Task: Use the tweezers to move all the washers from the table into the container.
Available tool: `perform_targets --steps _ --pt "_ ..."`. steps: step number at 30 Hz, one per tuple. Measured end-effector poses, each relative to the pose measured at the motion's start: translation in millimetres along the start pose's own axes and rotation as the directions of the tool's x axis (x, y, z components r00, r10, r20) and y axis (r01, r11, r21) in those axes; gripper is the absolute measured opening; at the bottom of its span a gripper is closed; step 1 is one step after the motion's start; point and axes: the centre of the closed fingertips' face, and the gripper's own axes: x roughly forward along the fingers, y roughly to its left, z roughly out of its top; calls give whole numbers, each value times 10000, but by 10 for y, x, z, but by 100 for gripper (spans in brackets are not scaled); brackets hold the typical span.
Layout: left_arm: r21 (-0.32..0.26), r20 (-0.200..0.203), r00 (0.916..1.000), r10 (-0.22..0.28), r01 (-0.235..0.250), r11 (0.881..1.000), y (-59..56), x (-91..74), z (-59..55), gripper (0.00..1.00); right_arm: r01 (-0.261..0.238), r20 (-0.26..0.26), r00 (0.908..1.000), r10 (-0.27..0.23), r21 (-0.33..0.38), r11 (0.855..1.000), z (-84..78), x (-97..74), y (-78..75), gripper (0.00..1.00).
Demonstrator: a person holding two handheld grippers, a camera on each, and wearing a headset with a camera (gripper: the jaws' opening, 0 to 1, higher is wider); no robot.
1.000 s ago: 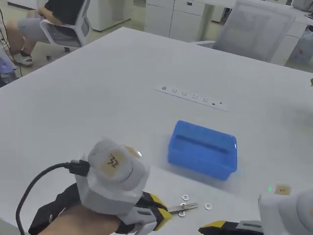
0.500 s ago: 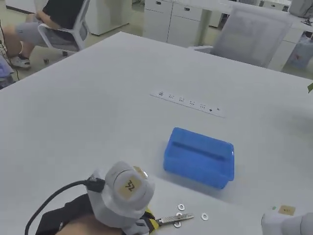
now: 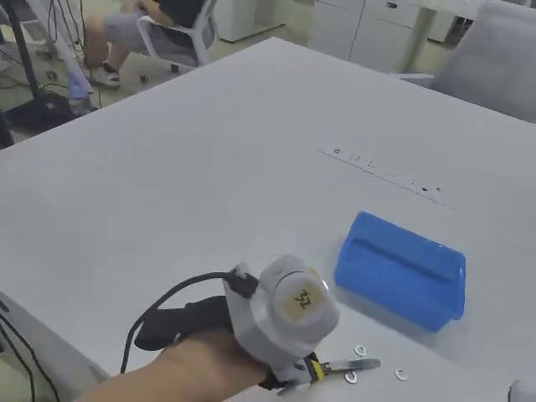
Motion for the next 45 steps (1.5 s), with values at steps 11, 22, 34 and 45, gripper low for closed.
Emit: perform_targets --steps 11,22,34,45 --pt "-98 633 9975 -307 314 9995 -218 -183 172 1 33 579 9983 -83 855 9963 75 -16 14 14" --pt "245 1173 9926 -297 270 9993 -246 -337 295 0 -1990 1676 9743 1502 3300 9228 150 13 119 32" --pt "1469 1787 9808 -782 520 9878 -395 -544 453 0 -4598 3829 8708 3083 4124 7865 430 -171 321 27" --pt "2618 3015 9404 -1576 772 9620 -578 -797 687 1 -5657 4090 8085 4232 3421 7503 646 -430 397 17"
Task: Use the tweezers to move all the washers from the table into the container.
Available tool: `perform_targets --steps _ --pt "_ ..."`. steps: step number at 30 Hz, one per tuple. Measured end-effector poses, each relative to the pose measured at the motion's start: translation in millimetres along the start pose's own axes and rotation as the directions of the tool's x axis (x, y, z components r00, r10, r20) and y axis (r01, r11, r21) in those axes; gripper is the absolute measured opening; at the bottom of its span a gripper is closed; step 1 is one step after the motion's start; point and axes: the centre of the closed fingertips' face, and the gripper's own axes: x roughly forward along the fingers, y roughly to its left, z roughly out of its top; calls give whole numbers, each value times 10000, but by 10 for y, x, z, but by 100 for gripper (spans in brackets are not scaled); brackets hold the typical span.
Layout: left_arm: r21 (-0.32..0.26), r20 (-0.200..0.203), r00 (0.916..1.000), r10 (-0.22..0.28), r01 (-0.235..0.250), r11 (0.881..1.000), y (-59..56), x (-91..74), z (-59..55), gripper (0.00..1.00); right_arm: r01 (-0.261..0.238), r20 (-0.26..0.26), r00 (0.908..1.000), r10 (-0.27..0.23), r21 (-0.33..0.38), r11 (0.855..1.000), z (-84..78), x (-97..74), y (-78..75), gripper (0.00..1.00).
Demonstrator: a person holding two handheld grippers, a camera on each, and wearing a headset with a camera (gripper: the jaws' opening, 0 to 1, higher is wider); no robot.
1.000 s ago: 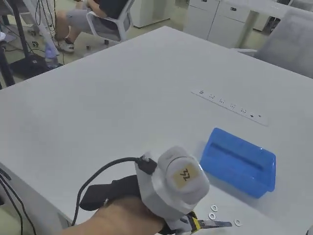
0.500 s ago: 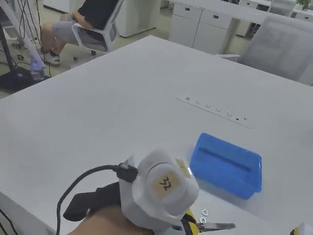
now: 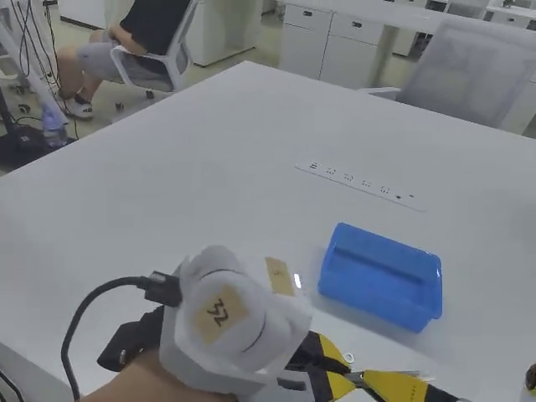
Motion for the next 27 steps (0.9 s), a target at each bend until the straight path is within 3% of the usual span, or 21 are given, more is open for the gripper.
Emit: perform_targets --steps 3,5,9,10,11,16,19,21,22,24,25,26,27 --pt "221 251 9997 41 -47 9997 -35 -55 75 1 -131 -339 9994 122 -276 9995 24 -15 71 12" --pt "629 285 9990 332 -349 9974 -43 -69 99 1 -115 -330 9994 99 -473 9988 51 14 120 11" --pt "1019 213 9973 703 -721 9922 -84 -70 55 1 -43 -404 9992 4 -971 9953 78 84 208 4" --pt "1043 277 9960 852 -876 9907 -86 -85 45 1 73 -658 9977 -152 -1186 9929 46 93 210 4" --pt "1045 242 9952 950 -970 9898 -81 -89 30 1 400 -977 9936 -565 -1629 9858 12 110 182 4" --pt "653 -58 9887 1501 -1494 9866 -70 -112 -101 2 1032 -1794 9716 -1543 -2657 9585 -99 200 181 2" --pt "23 -480 9737 2227 -2228 9749 -21 -126 -235 5 1608 -2073 9481 -2410 -3413 9261 -138 264 81 2" --pt "-758 -628 9646 2563 -2607 9625 26 -173 -310 14 2344 -1836 9272 -3266 -3958 8879 -78 274 -58 2" --pt "-1122 -698 9557 2858 -2922 9497 70 -211 -339 18 2533 -1708 9222 -3470 -4114 8756 -50 280 -85 2" --pt "-1494 -836 9284 3622 -3710 9165 191 -341 -378 25 3210 -1244 8985 -4210 -4681 8233 73 256 -211 2" --pt "-1420 -1241 8964 4255 -4404 8865 281 -451 -437 27 3665 -908 8760 -4738 -5132 7760 160 223 -310 2" --pt "-1304 -1287 8867 4441 -4591 8788 311 -483 -445 30 3826 -772 8676 -4912 -5272 7587 195 211 -351 2" --pt "-1133 -1412 8451 5156 -5312 8397 411 -603 -478 35 4330 -521 8306 -5544 -5656 7018 282 163 -495 2"
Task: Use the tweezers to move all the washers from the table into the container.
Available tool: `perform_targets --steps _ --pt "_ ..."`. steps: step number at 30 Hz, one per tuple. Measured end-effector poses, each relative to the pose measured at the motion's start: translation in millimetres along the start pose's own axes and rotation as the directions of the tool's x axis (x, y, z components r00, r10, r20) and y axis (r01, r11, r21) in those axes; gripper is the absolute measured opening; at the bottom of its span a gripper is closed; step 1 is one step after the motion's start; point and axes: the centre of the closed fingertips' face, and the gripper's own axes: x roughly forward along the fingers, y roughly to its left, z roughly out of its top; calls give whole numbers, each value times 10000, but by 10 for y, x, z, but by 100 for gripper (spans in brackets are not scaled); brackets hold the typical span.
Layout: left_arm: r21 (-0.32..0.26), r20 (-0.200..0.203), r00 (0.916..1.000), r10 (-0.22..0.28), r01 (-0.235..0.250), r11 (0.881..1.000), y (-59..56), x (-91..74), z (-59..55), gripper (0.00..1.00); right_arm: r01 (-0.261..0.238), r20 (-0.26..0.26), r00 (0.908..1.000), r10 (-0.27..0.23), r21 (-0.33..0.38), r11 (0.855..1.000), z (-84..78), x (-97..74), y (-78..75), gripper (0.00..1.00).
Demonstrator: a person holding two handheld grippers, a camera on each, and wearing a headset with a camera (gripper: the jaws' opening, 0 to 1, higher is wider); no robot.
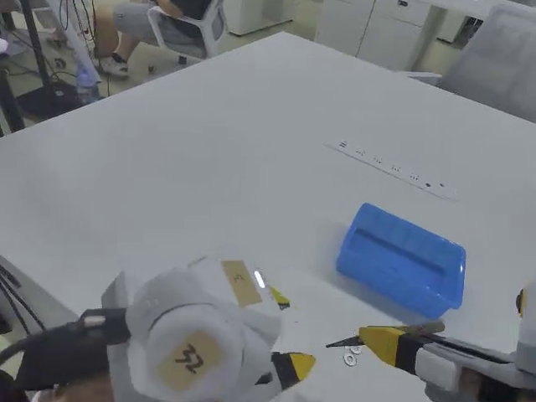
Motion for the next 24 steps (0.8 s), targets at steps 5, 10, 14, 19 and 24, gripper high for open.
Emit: perform_targets --steps 5,10,14,19,24 --pt "-1993 8 9905 1379 -1349 9706 319 -97 -124 57 1090 -178 9938 -1095 -272 9937 6 118 -375 2" --pt "-2336 246 9672 2528 -2403 9422 473 -99 -126 84 1623 -622 9840 -1670 -754 9839 -2 202 -564 3" --pt "-2444 191 9369 3490 -3341 9103 571 -142 -68 96 1962 -969 9742 -2041 -844 9769 -41 256 -667 3" --pt "-2270 63 9327 3606 -3499 9089 607 -132 -153 94 2116 -1134 9687 -2208 -875 9734 -70 286 -674 3" --pt "-1744 -13 9411 3380 -3331 9266 531 -89 -167 93 2159 -1124 9685 -2223 -666 9741 -31 317 -678 3"
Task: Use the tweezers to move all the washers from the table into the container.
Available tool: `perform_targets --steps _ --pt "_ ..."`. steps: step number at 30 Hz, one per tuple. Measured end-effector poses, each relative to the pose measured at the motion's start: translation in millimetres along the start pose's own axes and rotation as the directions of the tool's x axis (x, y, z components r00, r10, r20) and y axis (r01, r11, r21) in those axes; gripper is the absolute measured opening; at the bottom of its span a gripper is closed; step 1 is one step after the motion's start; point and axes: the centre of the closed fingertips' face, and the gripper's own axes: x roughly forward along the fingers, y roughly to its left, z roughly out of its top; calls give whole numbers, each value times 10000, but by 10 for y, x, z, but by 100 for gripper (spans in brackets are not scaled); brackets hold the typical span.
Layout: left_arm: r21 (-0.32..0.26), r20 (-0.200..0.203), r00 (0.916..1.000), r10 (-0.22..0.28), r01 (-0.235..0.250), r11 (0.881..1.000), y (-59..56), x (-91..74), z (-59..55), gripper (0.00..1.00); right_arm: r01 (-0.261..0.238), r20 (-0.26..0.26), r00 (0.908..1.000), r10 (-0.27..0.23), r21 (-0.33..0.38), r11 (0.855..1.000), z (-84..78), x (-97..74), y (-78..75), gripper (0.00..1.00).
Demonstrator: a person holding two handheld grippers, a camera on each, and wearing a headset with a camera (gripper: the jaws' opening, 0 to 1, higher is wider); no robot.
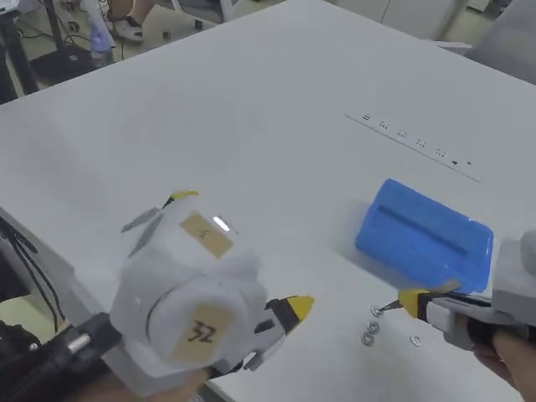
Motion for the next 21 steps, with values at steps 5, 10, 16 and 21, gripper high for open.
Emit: perform_targets --steps 5,10,16,21 --pt "108 -71 10000 -65 66 9999 -6 0 -18 93 102 -132 9999 -105 -203 9997 10 -3 33 3" --pt "194 -116 9999 -20 23 9998 3 2 -30 93 193 -294 9994 -201 -261 9995 37 20 27 4" --pt "280 -247 9997 -17 24 9996 2 8 -54 93 9 -648 9979 -39 -460 9989 49 47 74 4" --pt "310 -292 9996 2 7 9995 9 9 -63 92 -49 -819 9966 1 -574 9983 44 47 80 4"
